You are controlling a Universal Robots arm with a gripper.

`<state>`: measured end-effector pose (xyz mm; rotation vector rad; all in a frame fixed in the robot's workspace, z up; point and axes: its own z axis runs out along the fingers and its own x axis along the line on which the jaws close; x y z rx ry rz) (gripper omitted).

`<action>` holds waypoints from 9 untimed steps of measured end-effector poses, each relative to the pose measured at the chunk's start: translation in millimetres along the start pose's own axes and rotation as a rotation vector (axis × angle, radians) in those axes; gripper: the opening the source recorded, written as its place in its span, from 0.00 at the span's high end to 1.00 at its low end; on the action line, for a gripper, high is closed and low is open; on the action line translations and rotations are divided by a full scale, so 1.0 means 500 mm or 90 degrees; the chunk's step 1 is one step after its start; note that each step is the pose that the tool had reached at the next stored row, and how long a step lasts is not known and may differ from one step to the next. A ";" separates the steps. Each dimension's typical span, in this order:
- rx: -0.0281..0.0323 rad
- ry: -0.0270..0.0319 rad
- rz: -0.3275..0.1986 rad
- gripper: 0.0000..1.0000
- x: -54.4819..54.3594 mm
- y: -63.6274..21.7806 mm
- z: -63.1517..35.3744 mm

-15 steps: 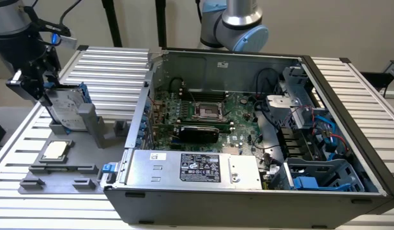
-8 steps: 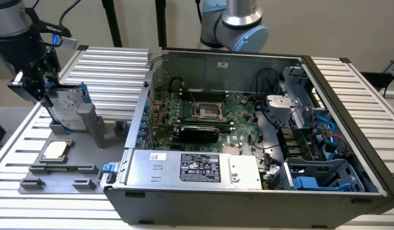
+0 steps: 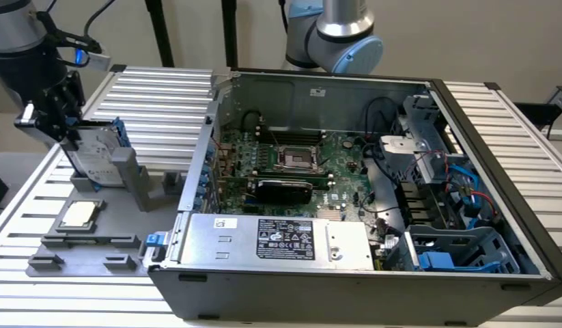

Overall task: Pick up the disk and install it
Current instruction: 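Pick up the disk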

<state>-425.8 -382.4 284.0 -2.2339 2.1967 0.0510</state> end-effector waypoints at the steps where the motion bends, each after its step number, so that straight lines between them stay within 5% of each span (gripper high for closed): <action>1: 0.0000 0.0000 0.000 0.51 0.000 0.000 0.000; 2: 0.0000 0.0000 0.000 0.58 0.000 0.000 0.000; 9: 0.0000 0.0000 0.000 0.66 0.000 0.000 0.000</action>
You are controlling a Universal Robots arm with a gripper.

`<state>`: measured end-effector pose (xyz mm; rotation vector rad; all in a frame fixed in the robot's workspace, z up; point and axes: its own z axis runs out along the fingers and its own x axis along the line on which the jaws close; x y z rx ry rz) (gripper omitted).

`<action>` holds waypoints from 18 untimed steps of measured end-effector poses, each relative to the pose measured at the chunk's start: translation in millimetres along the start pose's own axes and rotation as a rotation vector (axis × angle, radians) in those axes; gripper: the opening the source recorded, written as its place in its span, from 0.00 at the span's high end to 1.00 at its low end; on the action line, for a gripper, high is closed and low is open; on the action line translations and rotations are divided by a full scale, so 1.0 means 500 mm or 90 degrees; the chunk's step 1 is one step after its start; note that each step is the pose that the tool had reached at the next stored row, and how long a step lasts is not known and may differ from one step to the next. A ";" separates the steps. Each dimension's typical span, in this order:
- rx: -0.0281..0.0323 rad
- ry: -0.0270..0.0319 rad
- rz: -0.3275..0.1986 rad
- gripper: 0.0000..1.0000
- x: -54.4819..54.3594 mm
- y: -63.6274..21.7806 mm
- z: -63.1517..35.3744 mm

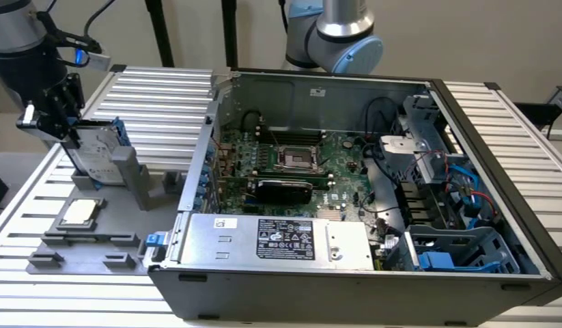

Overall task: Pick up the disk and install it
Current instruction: 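Pick up the disk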

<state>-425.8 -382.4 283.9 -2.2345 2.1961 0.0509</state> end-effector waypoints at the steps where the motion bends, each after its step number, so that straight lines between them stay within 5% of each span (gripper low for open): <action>1: 0.0000 0.0000 0.000 0.67 0.000 0.000 0.000; 18: 0.0000 0.0000 0.000 0.67 0.015 0.000 0.000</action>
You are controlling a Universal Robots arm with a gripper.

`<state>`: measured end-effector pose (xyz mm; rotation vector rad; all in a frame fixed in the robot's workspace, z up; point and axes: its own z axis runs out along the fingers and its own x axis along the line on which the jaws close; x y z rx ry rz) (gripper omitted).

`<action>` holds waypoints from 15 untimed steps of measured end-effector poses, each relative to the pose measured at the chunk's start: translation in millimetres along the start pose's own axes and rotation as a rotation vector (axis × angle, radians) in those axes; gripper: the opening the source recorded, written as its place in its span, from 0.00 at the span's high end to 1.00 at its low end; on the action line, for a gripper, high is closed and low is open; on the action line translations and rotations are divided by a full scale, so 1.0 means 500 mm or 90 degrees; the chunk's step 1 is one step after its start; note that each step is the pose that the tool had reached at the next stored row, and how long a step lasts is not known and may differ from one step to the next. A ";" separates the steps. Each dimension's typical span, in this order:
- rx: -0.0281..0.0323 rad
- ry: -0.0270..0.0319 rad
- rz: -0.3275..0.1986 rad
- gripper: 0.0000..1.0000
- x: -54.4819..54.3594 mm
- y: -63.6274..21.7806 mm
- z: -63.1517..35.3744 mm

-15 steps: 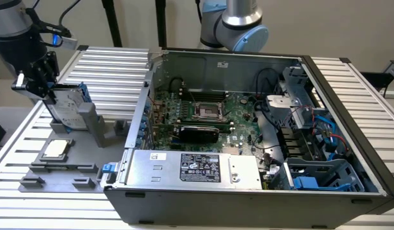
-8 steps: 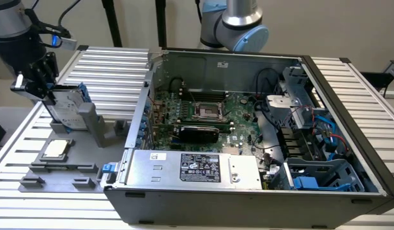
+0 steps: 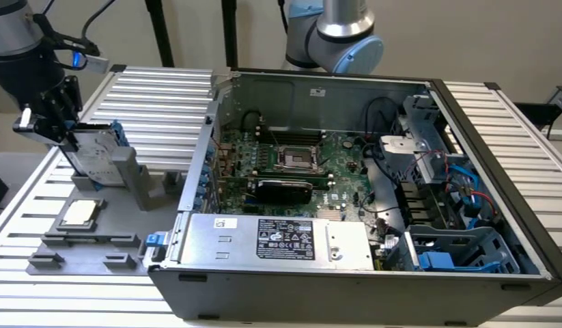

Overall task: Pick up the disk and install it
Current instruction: 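Pick up the disk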

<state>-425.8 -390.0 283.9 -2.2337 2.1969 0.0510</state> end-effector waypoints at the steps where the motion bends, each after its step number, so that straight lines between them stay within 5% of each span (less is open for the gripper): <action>1: 0.0000 0.0000 0.000 0.67 0.000 0.000 0.000; 11: 0.0001 -0.0001 0.000 0.67 0.000 0.000 0.000; 15: 0.0001 -0.0001 0.000 0.67 0.000 -0.001 -0.017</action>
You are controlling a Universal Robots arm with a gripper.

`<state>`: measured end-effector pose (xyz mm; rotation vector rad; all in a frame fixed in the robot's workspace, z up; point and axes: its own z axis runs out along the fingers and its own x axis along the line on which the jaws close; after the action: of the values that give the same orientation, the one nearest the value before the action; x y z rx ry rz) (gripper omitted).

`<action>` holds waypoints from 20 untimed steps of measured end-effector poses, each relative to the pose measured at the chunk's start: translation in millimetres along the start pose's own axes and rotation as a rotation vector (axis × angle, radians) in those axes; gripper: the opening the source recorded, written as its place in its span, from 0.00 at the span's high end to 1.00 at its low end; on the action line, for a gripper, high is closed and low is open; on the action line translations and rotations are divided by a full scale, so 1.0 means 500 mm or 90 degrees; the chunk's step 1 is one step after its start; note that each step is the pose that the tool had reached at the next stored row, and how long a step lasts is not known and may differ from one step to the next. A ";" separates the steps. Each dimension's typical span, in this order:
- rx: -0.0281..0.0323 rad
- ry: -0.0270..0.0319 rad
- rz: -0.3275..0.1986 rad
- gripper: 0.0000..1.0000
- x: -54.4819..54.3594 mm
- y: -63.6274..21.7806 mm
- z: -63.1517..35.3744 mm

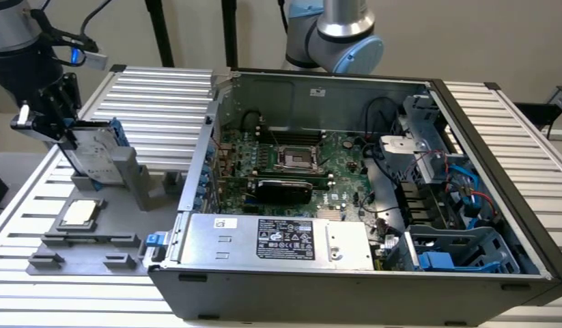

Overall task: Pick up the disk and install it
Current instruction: 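Pick up the disk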

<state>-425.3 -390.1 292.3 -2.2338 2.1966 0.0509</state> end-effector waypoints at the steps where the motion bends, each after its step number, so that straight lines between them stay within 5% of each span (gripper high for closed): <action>1: 0.0000 0.0000 0.000 0.67 0.000 0.000 -0.008; 20: 0.0000 0.0000 0.000 0.67 -0.005 -0.024 -0.181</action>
<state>-411.7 -390.1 382.6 -2.2338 2.1967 0.0509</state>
